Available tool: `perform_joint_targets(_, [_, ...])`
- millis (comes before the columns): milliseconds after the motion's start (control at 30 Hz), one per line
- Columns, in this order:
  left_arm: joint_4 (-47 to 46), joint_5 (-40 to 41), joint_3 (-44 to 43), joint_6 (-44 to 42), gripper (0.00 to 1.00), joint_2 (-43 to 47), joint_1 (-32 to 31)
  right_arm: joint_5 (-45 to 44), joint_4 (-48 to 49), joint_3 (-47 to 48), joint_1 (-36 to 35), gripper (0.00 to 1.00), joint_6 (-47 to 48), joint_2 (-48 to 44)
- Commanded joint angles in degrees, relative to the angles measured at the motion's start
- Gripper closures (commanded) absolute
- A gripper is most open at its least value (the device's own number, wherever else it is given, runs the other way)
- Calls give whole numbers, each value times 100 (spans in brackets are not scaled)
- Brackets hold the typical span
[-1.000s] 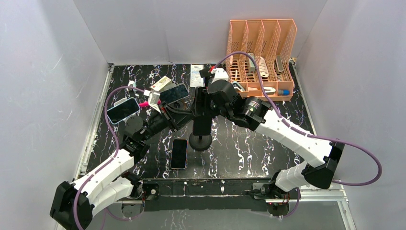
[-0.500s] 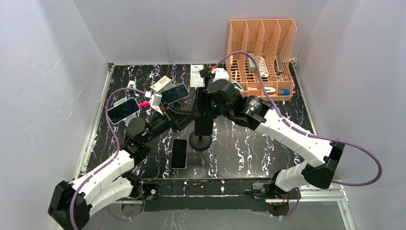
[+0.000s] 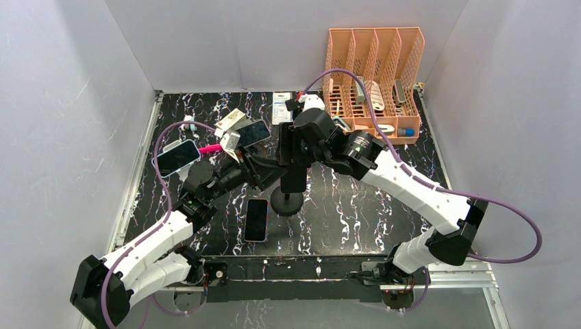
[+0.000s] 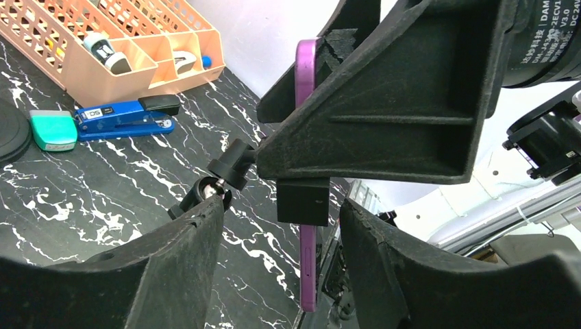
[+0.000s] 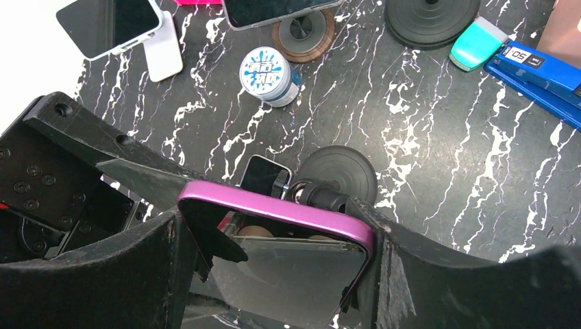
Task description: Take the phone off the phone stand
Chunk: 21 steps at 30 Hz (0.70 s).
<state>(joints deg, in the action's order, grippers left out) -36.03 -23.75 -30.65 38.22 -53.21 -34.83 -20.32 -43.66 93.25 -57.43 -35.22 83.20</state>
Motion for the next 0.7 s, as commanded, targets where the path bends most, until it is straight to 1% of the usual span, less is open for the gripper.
perform_joint_targets(0, [14,-219,-317,-149,39,-50,29,3,-37,364,39,99,190,27])
perform_joint_targets(133, [-9,-301,-440,-152,42,-186,29,81,-54,440,39,99,226,109])
perform_joint_targets(233, [-48,-353,-497,-150,47,-293,29,132,-93,504,39,99,252,184])
perform_joint_targets(300, [-99,-367,-525,-135,52,-340,29,165,-107,526,39,99,275,211])
perform_joint_targets(367, [-135,-373,-553,-124,61,-384,29,192,-116,534,39,99,286,227])
perform_joint_targets(467, [-156,-350,-571,-121,83,-434,29,226,-141,543,39,99,309,236])
perform_joint_targets(500, [-169,-331,-565,-115,91,-433,29,234,-143,538,40,99,320,221])
perform_joint_targets(533, [-179,-311,-548,-107,94,-422,29,238,-125,511,44,96,334,192])
perform_joint_targets(567, [-191,-282,-528,-96,100,-404,29,243,-87,473,44,89,346,139])
perform_joint_targets(600, [-201,-255,-501,-95,100,-382,29,253,-35,422,39,79,372,83])
perform_joint_targets(667, [-211,-219,-462,-71,100,-338,29,294,87,315,39,56,392,-51])
